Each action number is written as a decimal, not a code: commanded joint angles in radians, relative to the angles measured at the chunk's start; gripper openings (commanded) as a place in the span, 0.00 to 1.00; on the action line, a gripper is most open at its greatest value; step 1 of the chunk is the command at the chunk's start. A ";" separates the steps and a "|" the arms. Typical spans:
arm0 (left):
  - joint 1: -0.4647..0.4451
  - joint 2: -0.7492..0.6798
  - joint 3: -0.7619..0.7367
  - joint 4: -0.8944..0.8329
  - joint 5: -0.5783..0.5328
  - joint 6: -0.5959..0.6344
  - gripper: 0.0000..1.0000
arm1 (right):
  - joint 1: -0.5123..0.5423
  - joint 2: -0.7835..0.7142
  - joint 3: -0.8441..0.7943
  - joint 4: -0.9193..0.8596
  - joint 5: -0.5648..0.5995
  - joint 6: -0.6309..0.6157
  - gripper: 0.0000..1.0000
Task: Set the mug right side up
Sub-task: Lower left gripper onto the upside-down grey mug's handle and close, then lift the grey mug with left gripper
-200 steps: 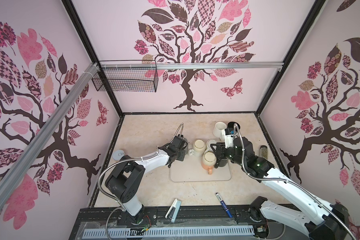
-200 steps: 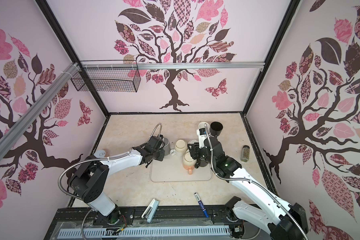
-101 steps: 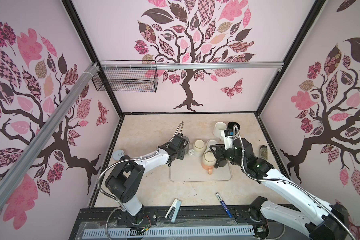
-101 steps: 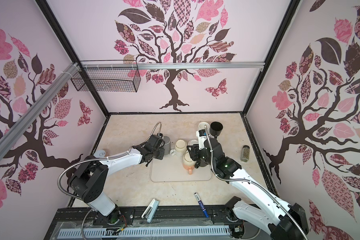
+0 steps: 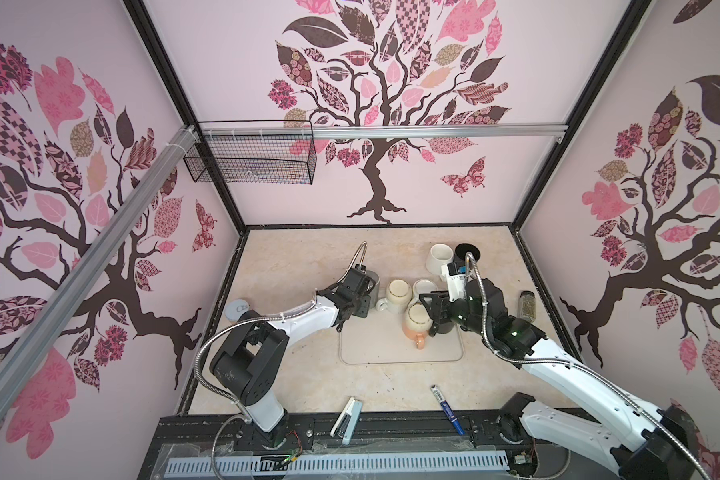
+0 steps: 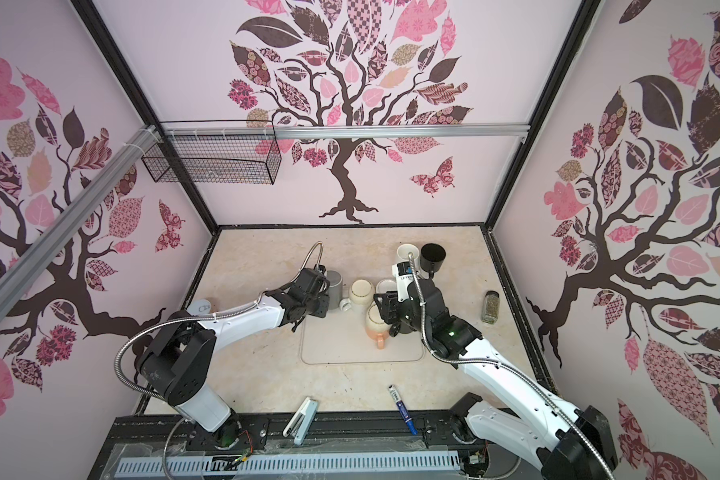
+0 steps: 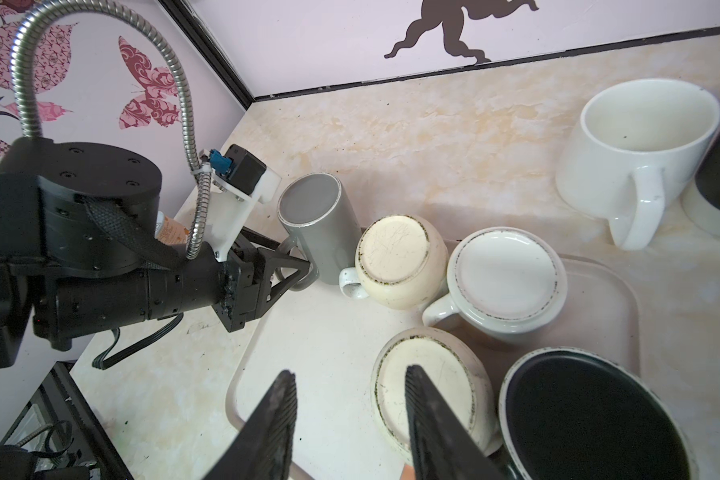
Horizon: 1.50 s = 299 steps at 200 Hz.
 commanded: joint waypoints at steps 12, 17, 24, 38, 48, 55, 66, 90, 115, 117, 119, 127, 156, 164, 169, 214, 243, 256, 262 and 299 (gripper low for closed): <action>0.007 -0.010 0.045 0.044 -0.018 -0.002 0.44 | 0.000 -0.010 0.005 0.026 -0.004 0.004 0.46; 0.004 -0.011 0.042 0.045 -0.020 -0.002 0.44 | -0.001 -0.010 0.005 0.029 -0.004 0.004 0.46; 0.003 -0.014 0.039 0.044 -0.018 -0.003 0.45 | -0.001 -0.007 0.005 0.029 -0.005 0.007 0.46; 0.001 -0.017 0.031 0.043 -0.004 -0.022 0.51 | -0.001 -0.003 0.003 0.032 -0.008 0.008 0.46; 0.001 -0.026 0.017 0.046 0.009 -0.046 0.57 | 0.000 -0.002 -0.004 0.043 -0.012 0.015 0.46; 0.001 -0.034 0.003 0.059 0.022 -0.055 0.59 | -0.001 -0.004 -0.011 0.052 -0.015 0.020 0.46; 0.001 -0.044 -0.013 0.071 0.033 -0.069 0.61 | 0.000 -0.002 -0.014 0.060 -0.020 0.027 0.46; 0.001 -0.054 -0.021 0.072 0.040 -0.076 0.61 | 0.000 0.002 -0.014 0.063 -0.026 0.030 0.46; 0.000 -0.057 -0.011 0.061 0.028 -0.081 0.57 | -0.001 0.006 -0.011 0.061 -0.027 0.031 0.45; 0.001 -0.056 -0.009 0.059 0.027 -0.083 0.56 | -0.001 0.006 -0.011 0.060 -0.027 0.031 0.45; 0.001 -0.056 -0.007 0.057 0.027 -0.083 0.56 | 0.000 0.006 -0.011 0.061 -0.028 0.031 0.46; 0.001 -0.056 0.002 0.046 0.022 -0.084 0.56 | 0.000 0.006 -0.011 0.061 -0.030 0.033 0.46; -0.007 -0.057 0.022 -0.005 -0.031 -0.085 0.54 | -0.001 0.005 -0.007 0.053 -0.026 0.031 0.46; -0.010 -0.057 0.026 -0.019 -0.049 -0.083 0.52 | -0.001 0.005 -0.007 0.052 -0.027 0.031 0.45; -0.012 -0.057 0.028 -0.028 -0.056 -0.079 0.52 | 0.000 0.005 -0.008 0.052 -0.026 0.031 0.46; -0.031 -0.065 0.026 -0.045 -0.076 -0.060 0.50 | -0.001 0.011 -0.014 0.061 -0.028 0.033 0.46; -0.039 -0.070 0.029 -0.036 -0.063 -0.050 0.60 | 0.000 0.013 -0.014 0.065 -0.032 0.037 0.45; -0.040 -0.066 0.032 -0.024 -0.051 -0.047 0.60 | 0.000 0.010 -0.017 0.068 -0.029 0.036 0.45; -0.040 -0.060 0.035 -0.024 -0.048 -0.047 0.60 | 0.000 0.007 -0.019 0.070 -0.028 0.037 0.45; -0.040 -0.023 0.061 -0.016 -0.026 -0.044 0.52 | -0.001 0.001 -0.022 0.066 -0.023 0.036 0.46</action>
